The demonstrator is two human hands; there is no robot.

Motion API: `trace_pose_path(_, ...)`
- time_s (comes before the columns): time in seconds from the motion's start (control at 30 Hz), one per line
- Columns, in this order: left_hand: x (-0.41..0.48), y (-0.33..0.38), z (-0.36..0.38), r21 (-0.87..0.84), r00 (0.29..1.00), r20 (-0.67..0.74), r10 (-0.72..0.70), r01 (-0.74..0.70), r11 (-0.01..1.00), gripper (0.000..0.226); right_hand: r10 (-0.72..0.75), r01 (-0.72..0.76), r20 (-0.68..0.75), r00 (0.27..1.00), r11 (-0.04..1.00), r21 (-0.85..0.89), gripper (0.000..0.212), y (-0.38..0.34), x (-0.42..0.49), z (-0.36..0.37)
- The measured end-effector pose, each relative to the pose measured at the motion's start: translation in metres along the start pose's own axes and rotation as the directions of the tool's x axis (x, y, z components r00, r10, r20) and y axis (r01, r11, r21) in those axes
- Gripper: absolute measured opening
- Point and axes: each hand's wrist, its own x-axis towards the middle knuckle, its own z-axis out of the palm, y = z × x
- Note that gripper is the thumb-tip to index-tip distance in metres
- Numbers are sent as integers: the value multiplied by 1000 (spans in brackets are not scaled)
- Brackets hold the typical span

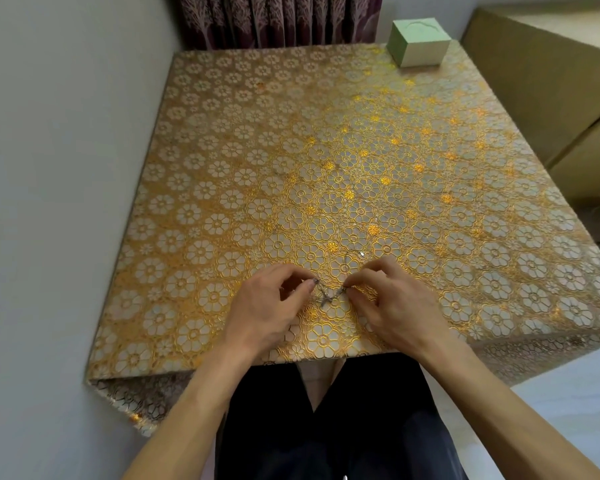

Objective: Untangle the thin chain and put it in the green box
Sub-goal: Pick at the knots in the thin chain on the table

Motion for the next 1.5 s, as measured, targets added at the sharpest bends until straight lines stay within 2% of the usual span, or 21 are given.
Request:
trace_pose_path(0.1,1,-1,0,-36,999,15,-40,41,999,10,39,-38,-2,999,992,122,6,0,1,-1)
trace_pose_path(0.17,1,1,0,-68,997,27,-78,80,994,8,86,-78,-14,996,955,287,8,0,1,-2)
trace_pose_path(0.27,2,5,-1,-173,990,67,-127,137,975,5,206,-216,79,975,810,545,14,-3,1,-9)
trace_pose_path(0.33,3,10,-3,-283,985,104,-140,165,945,4,251,-303,179,951,656,691,11,-8,3,-13)
trace_pose_path(0.4,5,13,-6,-354,983,127,-134,171,920,4,271,-343,228,935,530,776,9,-12,6,-15)
trace_pose_path(0.5,7,15,-8,-357,984,120,-129,164,919,3,282,-346,235,930,461,817,11,-14,8,-19)
trace_pose_path(0.57,9,15,-9,-325,987,102,-125,152,934,3,288,-347,230,930,474,809,12,-14,9,-20)
trace_pose_path(0.7,13,16,-14,-259,989,106,-104,128,957,5,259,-345,229,938,648,680,28,-12,7,-19)
trace_pose_path(0.87,18,17,-21,-249,986,138,-97,129,960,6,223,-334,259,940,763,554,26,-15,4,-21)
trace_pose_path(1.1,14,12,-26,-239,984,152,-93,128,963,8,249,-364,267,931,674,643,13,-16,-2,-22)
trace_pose_path(1.2,9,12,-26,-165,988,132,-75,96,982,7,272,-388,276,922,647,657,12,-14,-3,-20)
trace_pose_path(1.37,1,5,-18,70,999,35,14,-17,997,8,258,-331,208,943,725,604,14,-10,-5,-17)
trace_pose_path(1.5,1,-7,-9,190,994,26,105,-108,976,12,257,-303,163,953,763,570,15,-6,-6,-13)
